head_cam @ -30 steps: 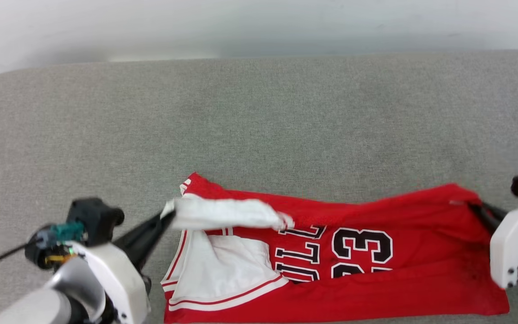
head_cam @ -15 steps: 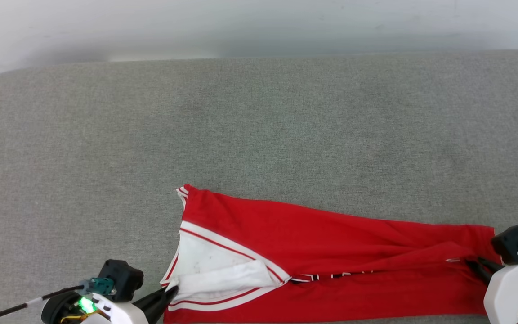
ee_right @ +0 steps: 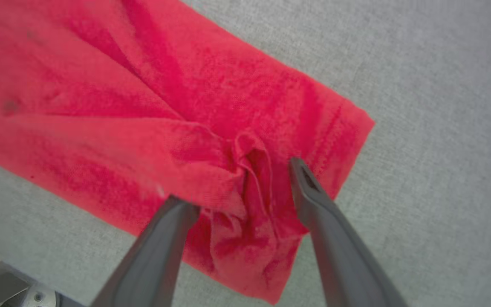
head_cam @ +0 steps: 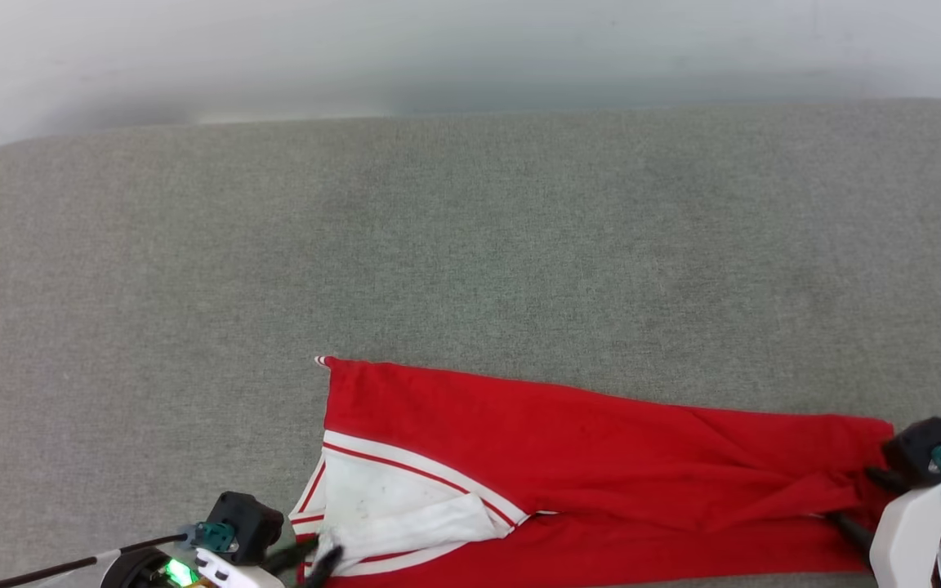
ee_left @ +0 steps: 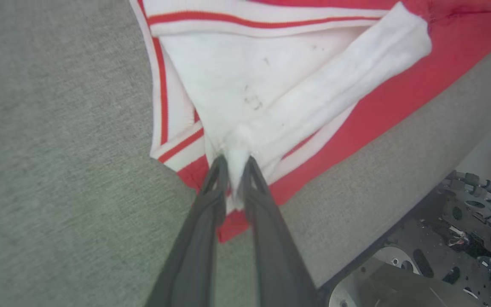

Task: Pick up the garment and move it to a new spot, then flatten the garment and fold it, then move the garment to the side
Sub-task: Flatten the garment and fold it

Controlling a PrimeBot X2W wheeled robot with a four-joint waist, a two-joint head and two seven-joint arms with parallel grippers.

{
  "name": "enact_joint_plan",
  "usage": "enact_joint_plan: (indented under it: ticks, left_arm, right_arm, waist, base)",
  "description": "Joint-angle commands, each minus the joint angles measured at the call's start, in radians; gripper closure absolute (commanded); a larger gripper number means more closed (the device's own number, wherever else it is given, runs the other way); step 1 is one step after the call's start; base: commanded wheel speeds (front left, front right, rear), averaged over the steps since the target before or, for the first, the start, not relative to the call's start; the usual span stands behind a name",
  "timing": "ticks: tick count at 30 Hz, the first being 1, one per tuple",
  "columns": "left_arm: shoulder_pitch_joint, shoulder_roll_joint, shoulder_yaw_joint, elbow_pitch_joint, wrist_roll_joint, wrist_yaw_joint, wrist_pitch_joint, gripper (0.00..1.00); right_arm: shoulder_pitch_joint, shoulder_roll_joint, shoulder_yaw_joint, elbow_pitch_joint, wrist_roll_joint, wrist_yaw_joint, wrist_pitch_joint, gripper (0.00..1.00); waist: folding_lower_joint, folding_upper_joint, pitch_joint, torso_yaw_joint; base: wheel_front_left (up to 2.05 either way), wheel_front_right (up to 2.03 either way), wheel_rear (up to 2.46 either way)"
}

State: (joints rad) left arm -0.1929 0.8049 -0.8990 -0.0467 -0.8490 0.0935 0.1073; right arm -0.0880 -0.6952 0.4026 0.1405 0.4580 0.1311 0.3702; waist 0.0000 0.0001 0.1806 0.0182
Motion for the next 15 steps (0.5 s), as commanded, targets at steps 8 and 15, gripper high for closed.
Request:
enact_joint_plan:
  ticks: [8,15]
  left_arm:
    - [0.008,-0.015,0.076,-0.035,-0.003,0.045,-0.142,0.00]
    - [0.036,-0.061,0.239,-0.087,0.011,0.131,-0.358,0.00]
  right_arm:
    - [0.001,0.043,-0.143,-0.148,0.129,-0.001,0.122,0.00]
    - [0.060,0.157,-0.356,-0.277,0.126,-0.001,0.257,0.00]
  waist:
    - [0.0000,-0.0001,-0.064,-0.015]
    - [0.0000,-0.0001,-0.085,-0.021]
  base:
    - [0.00,0.00,0.00]
    - [0.00,0.00,0.00]
